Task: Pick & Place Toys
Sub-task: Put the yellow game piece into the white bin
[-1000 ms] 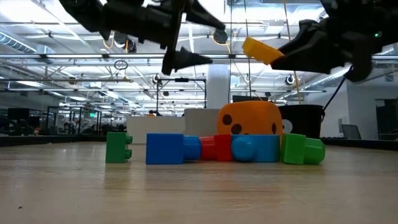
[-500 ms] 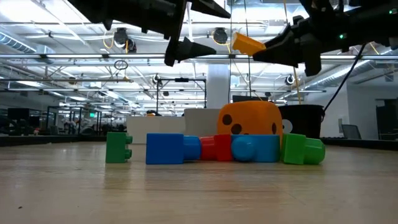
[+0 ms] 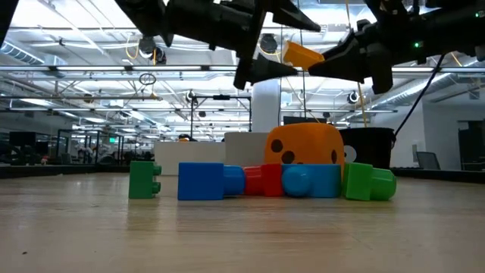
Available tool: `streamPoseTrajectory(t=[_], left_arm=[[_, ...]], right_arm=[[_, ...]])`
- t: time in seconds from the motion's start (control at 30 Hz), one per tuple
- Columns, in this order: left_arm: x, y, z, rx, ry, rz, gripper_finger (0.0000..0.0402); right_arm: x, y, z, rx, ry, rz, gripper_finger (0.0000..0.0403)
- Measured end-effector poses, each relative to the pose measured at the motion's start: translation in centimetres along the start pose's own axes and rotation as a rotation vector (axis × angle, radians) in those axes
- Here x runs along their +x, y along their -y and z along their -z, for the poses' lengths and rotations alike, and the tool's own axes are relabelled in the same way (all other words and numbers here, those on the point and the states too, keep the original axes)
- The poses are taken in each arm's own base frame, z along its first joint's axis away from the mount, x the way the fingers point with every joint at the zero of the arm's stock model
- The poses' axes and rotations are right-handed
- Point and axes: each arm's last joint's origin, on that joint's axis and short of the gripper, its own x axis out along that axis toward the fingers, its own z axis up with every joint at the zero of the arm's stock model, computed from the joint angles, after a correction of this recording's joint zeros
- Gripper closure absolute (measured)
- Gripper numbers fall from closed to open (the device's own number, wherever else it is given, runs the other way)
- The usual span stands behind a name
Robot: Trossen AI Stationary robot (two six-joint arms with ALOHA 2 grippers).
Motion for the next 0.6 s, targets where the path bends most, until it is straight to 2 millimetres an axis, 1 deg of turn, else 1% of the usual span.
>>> streamPoseTrajectory(t=[0.07,0.27,0.33,0.4,0.47,0.6], left_arm=[[0.3,0.0,0.3,0.003,-0.015,-0.001,0.0011],[0.6,-0.6,0.0,-0.006,-0.017,-0.026,0.0013],[0.6,-0.8,0.0,-0.015,-0.028,-0.031,0.0023],[0.6,-0.8,0.1,-0.025,-0.037,-0.022,0.0048],[0.6,-0.9,0.2,-0.031,-0.056,-0.033,0.0082],[0.7,-1.3,0.2,-0.033,-0.068,-0.047,0.0173]], right_arm=[[0.0,0.0,0.0,0.000,-0.002,0.000,0.0286],[0.0,0.0,0.0,0.000,-0.003,0.001,0.0289],[0.0,0.0,0.0,0.000,-0.003,0.001,0.0288],[0.0,0.0,0.0,0.000,-0.002,0.001,0.0286],[0.0,0.0,0.0,0.000,-0.002,0.001,0.0285],[0.0,0.0,0.0,0.006,0.004,0.001,0.0286]])
